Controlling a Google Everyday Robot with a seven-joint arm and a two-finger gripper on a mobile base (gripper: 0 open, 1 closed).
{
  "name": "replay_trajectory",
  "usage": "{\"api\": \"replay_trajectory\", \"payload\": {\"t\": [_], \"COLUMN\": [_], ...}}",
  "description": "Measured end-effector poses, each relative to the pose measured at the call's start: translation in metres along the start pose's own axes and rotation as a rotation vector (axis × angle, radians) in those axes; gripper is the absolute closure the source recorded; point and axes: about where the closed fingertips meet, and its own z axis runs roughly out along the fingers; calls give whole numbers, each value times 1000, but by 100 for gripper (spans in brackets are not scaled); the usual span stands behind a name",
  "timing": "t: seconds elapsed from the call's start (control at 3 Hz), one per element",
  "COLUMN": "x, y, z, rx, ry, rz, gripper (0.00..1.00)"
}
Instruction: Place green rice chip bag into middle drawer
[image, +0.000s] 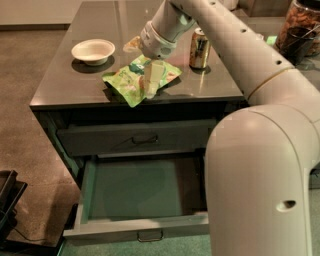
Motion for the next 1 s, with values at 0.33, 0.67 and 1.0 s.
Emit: {"api": "replay_trajectory", "payload": {"t": [0.33, 0.67, 1.0], "x": [2, 0, -1], "y": [3, 1, 1], "z": [17, 18, 18], "rx": [-50, -53, -53], "ry": [-28, -40, -41], "rz": [10, -5, -6], "gripper": [27, 48, 72]}}
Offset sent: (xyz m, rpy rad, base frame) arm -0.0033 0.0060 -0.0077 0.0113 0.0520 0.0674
